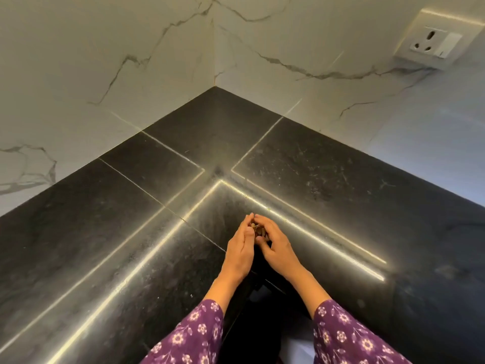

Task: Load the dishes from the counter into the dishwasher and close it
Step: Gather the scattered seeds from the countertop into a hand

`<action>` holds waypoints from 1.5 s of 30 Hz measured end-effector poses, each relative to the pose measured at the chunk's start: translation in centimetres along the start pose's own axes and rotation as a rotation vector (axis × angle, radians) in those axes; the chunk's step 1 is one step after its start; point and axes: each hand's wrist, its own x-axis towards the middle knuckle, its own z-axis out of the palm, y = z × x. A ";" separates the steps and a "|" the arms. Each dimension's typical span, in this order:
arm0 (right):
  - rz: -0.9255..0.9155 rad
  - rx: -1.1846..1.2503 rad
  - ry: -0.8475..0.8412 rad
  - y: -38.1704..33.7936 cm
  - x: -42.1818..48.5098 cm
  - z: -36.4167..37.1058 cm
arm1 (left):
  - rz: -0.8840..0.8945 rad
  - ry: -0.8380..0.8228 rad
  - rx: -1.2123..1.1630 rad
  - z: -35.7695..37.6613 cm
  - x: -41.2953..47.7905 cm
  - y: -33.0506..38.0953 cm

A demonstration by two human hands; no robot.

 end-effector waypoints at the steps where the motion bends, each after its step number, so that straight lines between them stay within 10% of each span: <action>1: 0.055 0.008 0.050 -0.2 -0.2 -0.1 | -0.010 -0.009 -0.056 0.0 -0.1 0.4; 12: -0.092 -0.507 -0.028 -0.5 0.0 3.3 | -0.126 0.350 -0.419 -2.2 -0.6 0.6; 32: -0.177 -0.809 -0.069 -0.6 3.9 1.8 | -0.246 0.314 -0.475 -2.9 -2.7 0.2; 45: 0.196 -0.158 0.158 -2.5 5.9 -1.9 | -0.549 0.234 -0.944 -1.4 -0.2 2.2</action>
